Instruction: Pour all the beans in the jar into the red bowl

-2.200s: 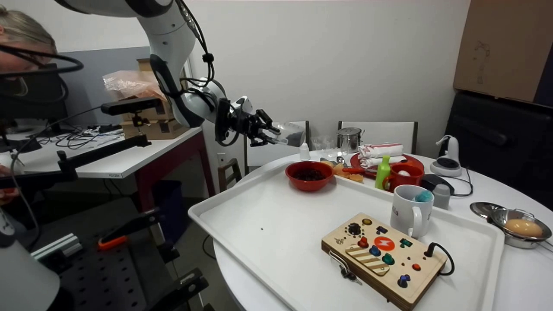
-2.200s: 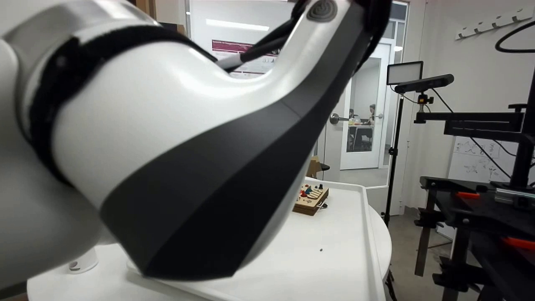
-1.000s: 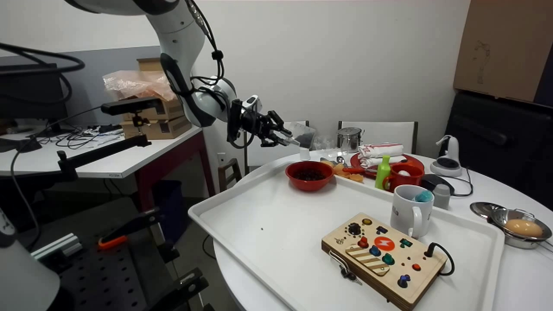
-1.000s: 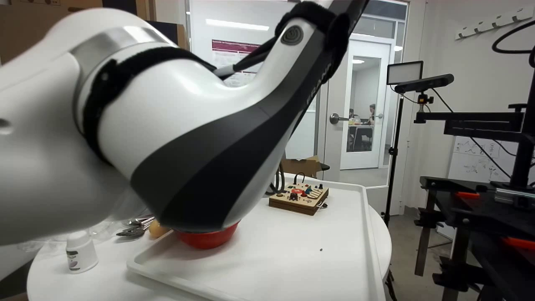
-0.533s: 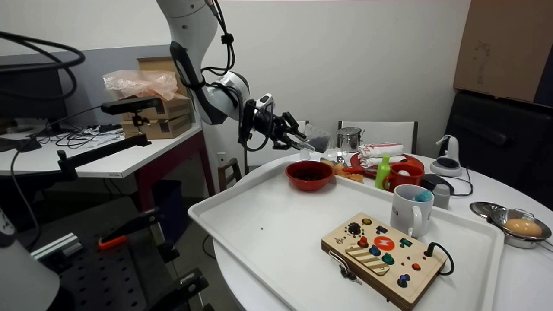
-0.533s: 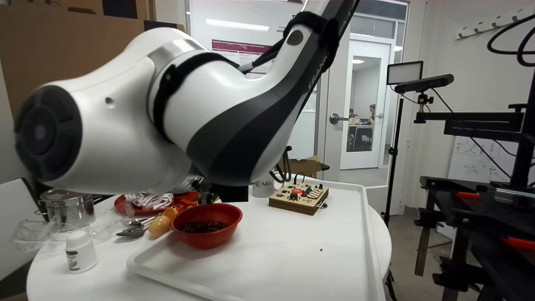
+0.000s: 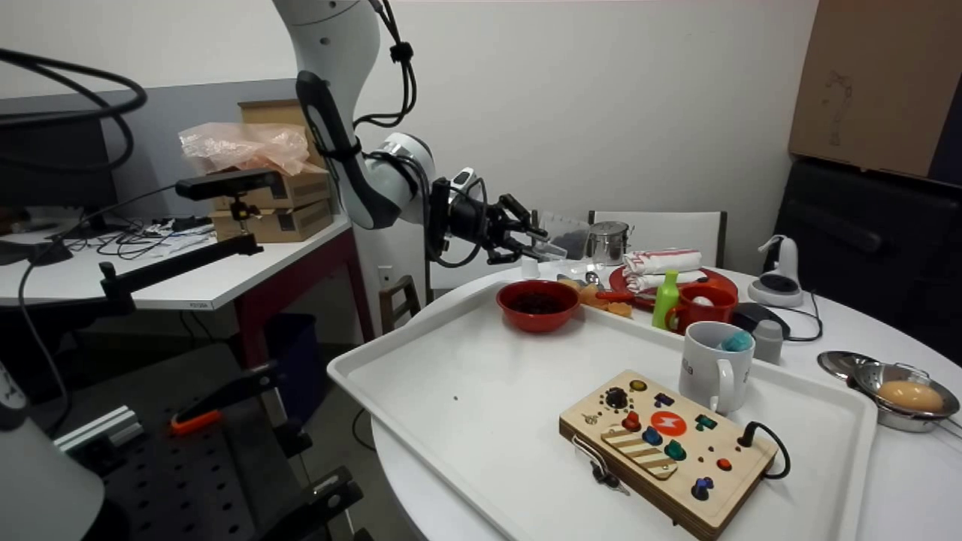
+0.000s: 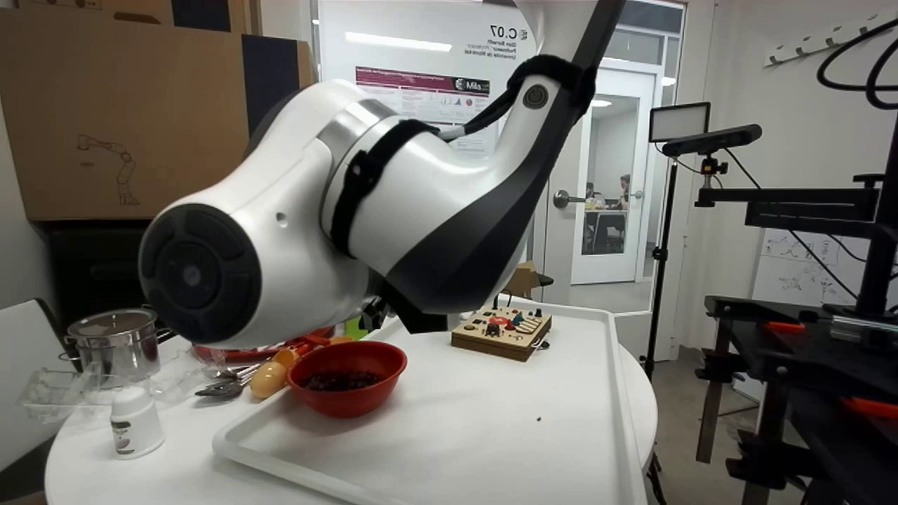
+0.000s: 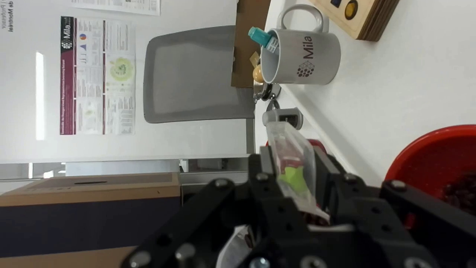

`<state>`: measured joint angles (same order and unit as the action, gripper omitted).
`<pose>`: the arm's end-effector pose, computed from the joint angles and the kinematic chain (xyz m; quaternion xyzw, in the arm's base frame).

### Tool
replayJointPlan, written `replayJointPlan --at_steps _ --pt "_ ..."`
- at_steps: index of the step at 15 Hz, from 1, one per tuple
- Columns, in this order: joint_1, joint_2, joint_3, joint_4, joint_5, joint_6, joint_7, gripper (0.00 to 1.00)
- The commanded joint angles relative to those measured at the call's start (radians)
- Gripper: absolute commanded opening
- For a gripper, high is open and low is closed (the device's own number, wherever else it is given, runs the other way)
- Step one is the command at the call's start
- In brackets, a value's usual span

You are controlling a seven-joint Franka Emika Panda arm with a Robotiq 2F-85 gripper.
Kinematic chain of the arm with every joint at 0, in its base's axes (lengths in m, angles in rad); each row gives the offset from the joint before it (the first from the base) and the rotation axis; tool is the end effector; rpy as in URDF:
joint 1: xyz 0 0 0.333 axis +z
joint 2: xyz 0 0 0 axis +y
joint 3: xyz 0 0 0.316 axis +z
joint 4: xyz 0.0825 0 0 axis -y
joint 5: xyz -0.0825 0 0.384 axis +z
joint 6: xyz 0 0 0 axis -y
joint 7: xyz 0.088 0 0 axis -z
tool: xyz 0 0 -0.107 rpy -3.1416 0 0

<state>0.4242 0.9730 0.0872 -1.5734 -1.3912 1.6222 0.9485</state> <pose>0.5974 0.2132 0.0779 0.7641 0.1508 0.0979 0.6196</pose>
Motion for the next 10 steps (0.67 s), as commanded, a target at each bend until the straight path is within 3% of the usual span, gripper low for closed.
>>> replayJointPlan --at_steps 1,10 --pt "0.01 -0.034 -0.001 -0.062 -0.077 -0.037 0.048 0.07" --pt "0.01 -0.025 0.041 -0.104 -0.179 -0.15 0.089 0.07"
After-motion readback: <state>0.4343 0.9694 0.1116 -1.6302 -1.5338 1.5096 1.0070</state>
